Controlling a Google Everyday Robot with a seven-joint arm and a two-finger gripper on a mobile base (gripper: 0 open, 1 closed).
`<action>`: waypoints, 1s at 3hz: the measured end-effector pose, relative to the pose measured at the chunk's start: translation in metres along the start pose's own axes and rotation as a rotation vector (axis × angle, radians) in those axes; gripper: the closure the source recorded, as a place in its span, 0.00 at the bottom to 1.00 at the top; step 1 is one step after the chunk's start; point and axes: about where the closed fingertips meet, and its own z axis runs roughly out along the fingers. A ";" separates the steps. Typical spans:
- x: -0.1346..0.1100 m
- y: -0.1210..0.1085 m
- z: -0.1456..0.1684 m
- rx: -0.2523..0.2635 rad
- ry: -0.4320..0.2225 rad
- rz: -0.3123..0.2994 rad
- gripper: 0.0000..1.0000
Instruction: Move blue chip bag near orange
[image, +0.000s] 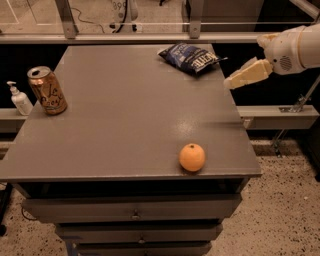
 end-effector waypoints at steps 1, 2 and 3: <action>-0.001 -0.002 0.020 0.010 -0.076 0.066 0.00; -0.006 -0.011 0.068 0.022 -0.184 0.161 0.00; -0.014 -0.015 0.109 0.005 -0.241 0.194 0.00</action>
Offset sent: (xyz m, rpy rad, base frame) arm 0.0994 0.0601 -0.0466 0.3988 -0.0576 -0.0910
